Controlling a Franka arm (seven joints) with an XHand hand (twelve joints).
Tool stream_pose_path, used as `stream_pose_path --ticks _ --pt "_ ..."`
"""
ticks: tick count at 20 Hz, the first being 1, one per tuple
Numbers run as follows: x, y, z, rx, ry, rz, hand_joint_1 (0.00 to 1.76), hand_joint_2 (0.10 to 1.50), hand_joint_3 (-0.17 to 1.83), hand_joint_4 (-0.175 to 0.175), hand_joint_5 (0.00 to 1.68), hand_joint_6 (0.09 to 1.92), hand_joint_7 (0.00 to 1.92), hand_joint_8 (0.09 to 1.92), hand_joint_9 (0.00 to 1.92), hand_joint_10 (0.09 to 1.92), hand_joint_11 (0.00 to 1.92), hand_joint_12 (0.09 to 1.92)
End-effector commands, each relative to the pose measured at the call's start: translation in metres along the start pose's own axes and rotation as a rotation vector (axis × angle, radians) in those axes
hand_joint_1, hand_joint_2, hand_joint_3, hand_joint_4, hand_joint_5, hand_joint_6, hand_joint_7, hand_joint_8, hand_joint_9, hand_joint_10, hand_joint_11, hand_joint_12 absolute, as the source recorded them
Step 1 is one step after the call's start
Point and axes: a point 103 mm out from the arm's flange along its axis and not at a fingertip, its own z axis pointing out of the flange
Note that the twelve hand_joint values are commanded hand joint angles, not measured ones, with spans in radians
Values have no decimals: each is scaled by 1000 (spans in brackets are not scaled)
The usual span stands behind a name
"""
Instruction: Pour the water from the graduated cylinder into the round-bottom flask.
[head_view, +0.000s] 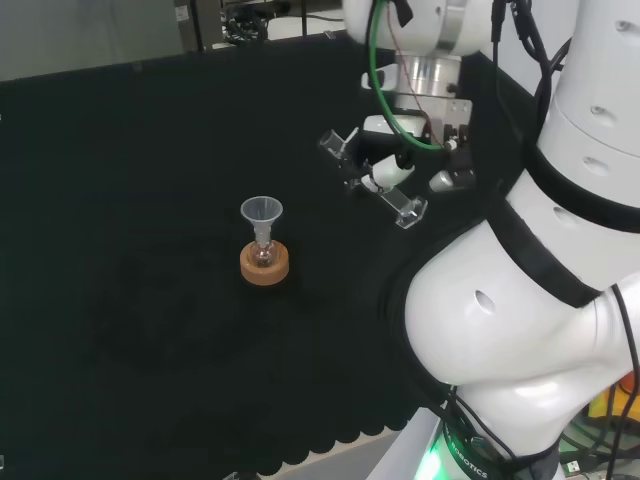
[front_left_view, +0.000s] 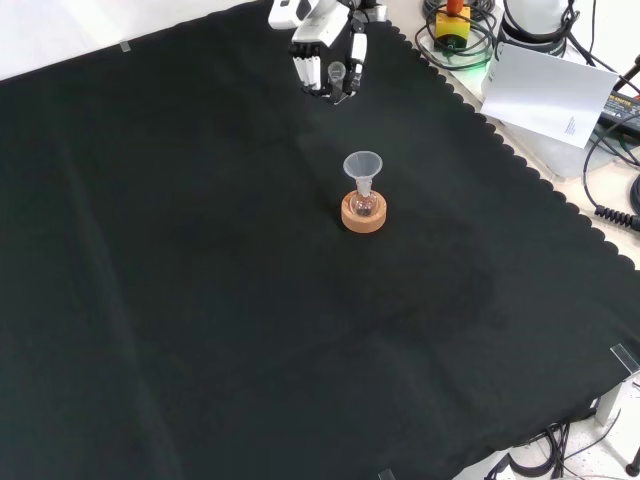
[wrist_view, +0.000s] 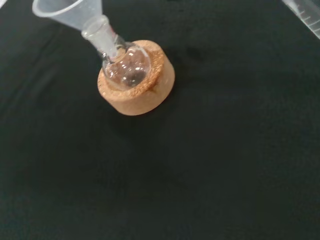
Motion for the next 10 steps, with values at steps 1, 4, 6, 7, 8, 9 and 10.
stream_pose_path --ticks 1,4,6,7,8,9,10 --pt "9 -2 10 245 -71 51 1256 1120 0 -175 963 1034 986 1020 1383 87 1219 769" --pt "14 4 11 318 -82 61 1256 1119 0 -175 964 1032 987 1018 1388 87 1221 770" --pt "16 7 11 360 -84 71 1256 1119 0 -175 965 1030 989 1016 1391 87 1223 770" --pt "16 8 11 379 -87 77 1256 1119 0 -175 966 1029 990 1015 1393 87 1224 771" --pt "16 8 11 394 -93 83 1256 1118 0 -175 967 1028 991 1014 1395 87 1225 771" --pt "15 8 11 405 -93 90 1257 1118 -1 -175 967 1027 992 1012 1396 87 1226 771" --pt "13 8 11 413 -92 96 1257 1118 -1 -175 968 1026 993 1011 1397 87 1227 771"
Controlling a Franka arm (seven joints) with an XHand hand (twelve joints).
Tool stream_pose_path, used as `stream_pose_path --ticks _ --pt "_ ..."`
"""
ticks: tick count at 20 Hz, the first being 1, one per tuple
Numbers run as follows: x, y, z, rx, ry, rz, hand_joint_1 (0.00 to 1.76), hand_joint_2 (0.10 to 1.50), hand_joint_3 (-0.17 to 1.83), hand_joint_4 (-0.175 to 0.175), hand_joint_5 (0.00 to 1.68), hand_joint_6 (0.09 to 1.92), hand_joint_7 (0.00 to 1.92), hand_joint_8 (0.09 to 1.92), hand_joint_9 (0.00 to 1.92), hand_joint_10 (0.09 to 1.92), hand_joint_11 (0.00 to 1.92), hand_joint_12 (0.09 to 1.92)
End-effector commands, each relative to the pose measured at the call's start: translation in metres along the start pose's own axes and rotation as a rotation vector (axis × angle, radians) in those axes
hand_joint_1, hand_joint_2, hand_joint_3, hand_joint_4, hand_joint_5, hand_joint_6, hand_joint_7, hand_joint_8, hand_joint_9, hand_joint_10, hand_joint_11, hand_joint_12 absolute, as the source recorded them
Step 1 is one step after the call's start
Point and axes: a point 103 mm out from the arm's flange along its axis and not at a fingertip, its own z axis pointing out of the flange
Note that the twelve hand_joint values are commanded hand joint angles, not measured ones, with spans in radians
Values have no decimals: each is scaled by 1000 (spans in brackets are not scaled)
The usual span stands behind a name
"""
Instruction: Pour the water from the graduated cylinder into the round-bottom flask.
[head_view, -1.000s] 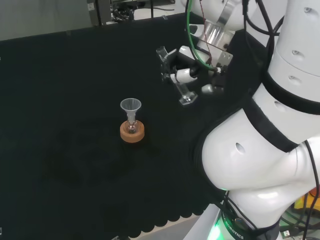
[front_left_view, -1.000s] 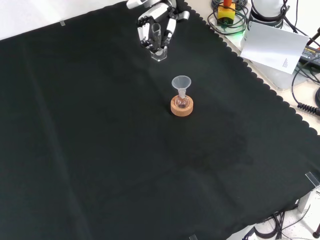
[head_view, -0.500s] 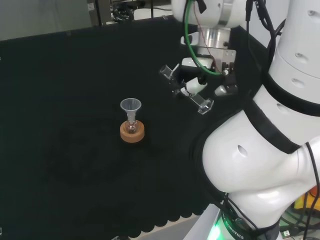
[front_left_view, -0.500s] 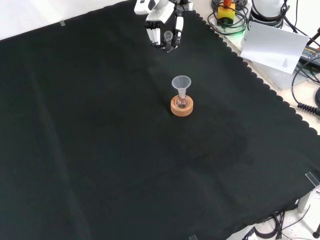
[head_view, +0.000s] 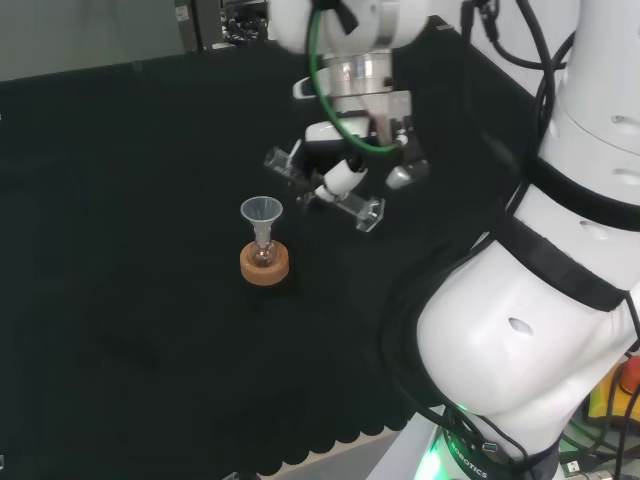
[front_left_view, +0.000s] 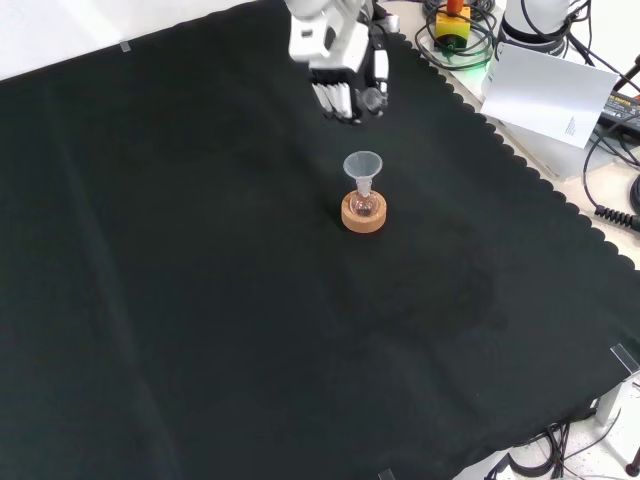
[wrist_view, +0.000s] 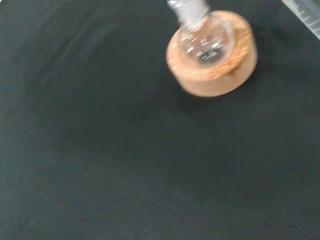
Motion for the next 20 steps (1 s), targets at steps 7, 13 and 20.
stream_pose_path --ticks 7,13,20 --pt "-56 -44 4 262 51 256 1258 1116 -1 -175 972 1020 997 1004 1403 87 1229 769" --pt "-56 -44 5 284 47 249 1258 1115 -1 -175 974 1016 1000 1001 1406 87 1230 767" --pt "-51 -40 4 298 42 230 1259 1114 -1 -175 976 1013 1001 998 1408 87 1231 764"
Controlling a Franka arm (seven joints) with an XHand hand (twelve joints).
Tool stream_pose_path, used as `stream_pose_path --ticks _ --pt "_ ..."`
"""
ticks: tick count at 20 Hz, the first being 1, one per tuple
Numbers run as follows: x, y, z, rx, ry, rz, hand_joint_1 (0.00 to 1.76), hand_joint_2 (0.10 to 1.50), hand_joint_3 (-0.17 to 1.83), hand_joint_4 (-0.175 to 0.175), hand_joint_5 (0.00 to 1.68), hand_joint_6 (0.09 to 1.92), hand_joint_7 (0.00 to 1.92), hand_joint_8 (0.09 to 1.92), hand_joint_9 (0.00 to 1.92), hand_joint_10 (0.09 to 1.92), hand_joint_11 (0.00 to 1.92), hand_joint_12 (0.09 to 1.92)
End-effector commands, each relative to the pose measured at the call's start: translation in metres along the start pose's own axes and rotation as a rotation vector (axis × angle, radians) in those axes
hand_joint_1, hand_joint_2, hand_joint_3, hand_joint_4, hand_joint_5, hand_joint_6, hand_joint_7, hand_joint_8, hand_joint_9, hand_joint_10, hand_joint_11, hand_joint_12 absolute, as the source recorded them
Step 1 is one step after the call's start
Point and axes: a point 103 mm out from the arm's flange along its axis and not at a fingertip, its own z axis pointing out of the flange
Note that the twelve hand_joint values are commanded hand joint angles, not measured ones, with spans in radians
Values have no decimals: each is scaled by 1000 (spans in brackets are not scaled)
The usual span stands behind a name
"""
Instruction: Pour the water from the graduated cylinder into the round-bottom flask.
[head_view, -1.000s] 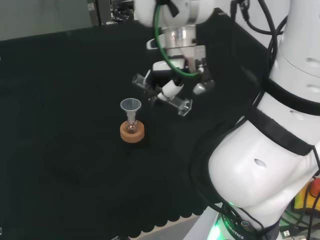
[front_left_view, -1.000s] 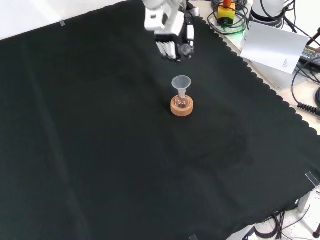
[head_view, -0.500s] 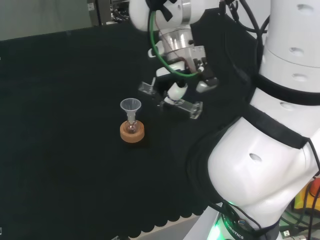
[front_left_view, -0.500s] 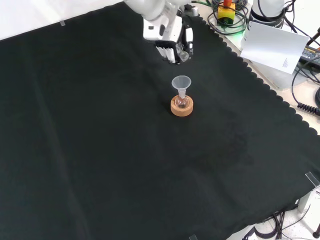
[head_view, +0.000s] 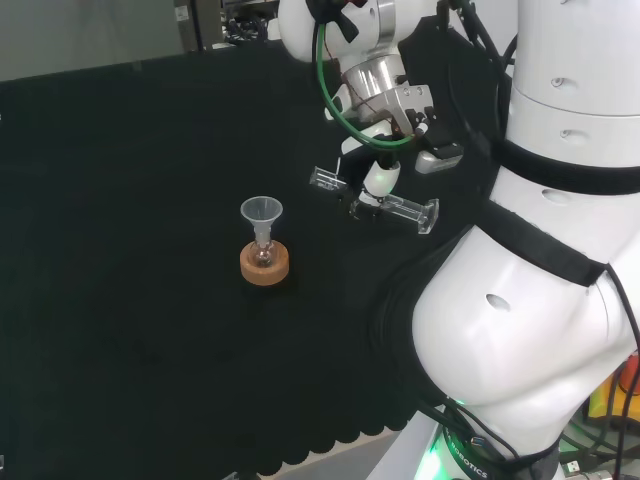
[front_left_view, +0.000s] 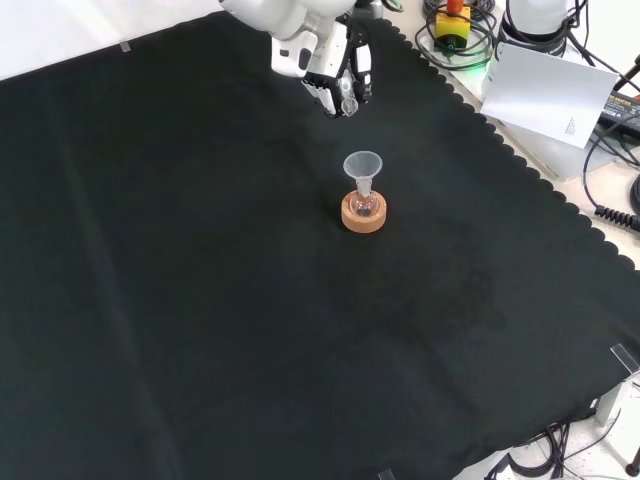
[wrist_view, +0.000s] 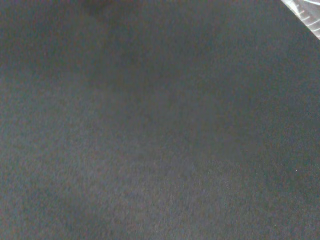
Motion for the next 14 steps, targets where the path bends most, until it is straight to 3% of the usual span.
stream_pose_path --ticks 1,14 --pt "3 1 -1 6 -5 -11 1259 1114 -1 -175 976 1013 1002 997 1408 87 1231 764" --pt "27 16 -6 97 -55 -33 1259 1113 -1 -175 978 1010 1004 994 1406 87 1235 761"
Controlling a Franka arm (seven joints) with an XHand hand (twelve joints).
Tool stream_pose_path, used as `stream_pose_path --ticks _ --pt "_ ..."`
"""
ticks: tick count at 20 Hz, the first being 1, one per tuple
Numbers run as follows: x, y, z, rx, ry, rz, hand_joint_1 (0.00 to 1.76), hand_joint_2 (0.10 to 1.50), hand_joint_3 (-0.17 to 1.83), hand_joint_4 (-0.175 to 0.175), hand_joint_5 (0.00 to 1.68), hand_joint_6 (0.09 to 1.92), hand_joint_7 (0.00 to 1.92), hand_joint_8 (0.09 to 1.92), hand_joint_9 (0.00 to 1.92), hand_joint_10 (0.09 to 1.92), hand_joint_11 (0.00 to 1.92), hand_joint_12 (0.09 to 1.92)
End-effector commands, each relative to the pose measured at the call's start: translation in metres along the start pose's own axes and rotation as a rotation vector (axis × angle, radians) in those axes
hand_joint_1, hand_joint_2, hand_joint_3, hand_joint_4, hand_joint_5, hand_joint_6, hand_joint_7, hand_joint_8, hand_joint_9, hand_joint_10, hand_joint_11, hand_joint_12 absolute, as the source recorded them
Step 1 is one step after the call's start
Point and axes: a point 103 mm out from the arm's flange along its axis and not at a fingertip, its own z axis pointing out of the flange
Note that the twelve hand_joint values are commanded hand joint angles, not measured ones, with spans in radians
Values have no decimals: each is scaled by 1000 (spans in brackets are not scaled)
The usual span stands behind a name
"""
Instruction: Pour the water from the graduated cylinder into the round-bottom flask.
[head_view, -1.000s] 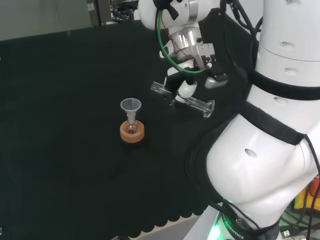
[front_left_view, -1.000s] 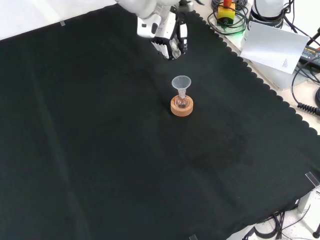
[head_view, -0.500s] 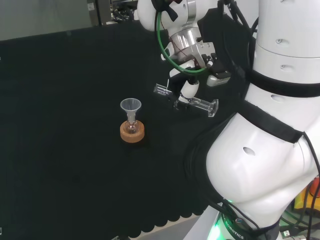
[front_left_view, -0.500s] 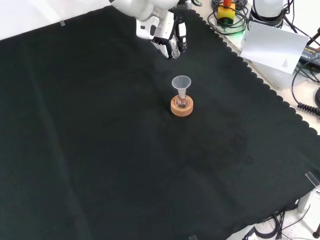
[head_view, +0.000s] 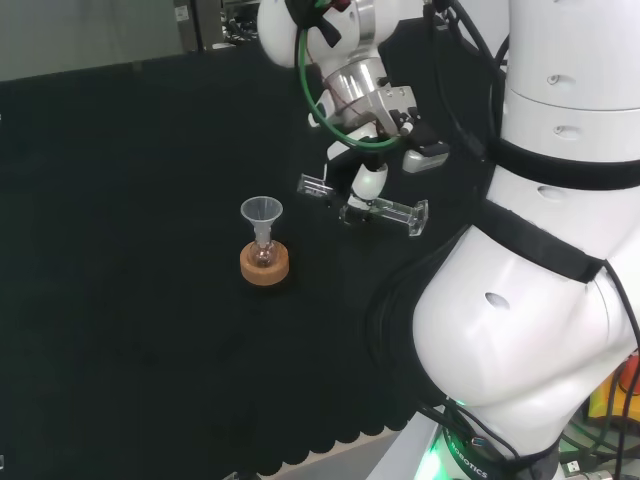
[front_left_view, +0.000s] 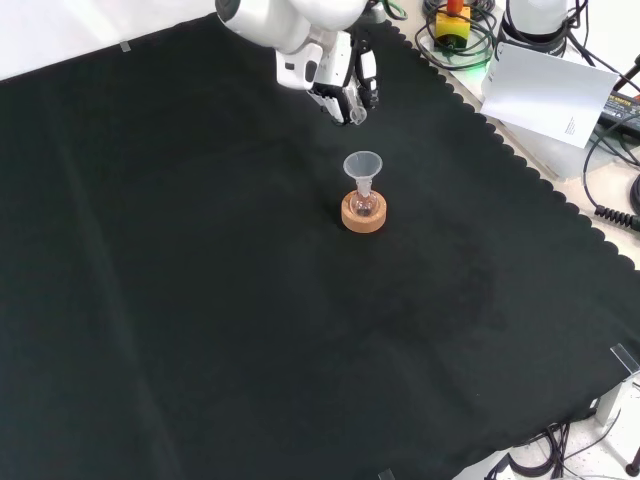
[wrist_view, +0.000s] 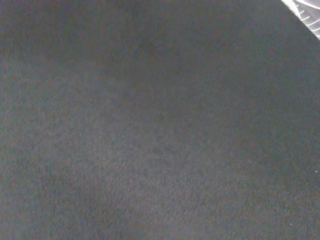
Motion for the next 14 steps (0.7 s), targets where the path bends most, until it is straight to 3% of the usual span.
stream_pose_path --ticks 1,14 --pt "11 6 -5 37 -29 0 1259 1113 -1 -175 978 1010 1004 994 1406 87 1235 761" --pt "32 17 -15 127 -91 25 1259 1113 -1 -175 977 1011 1003 995 1410 87 1238 758"
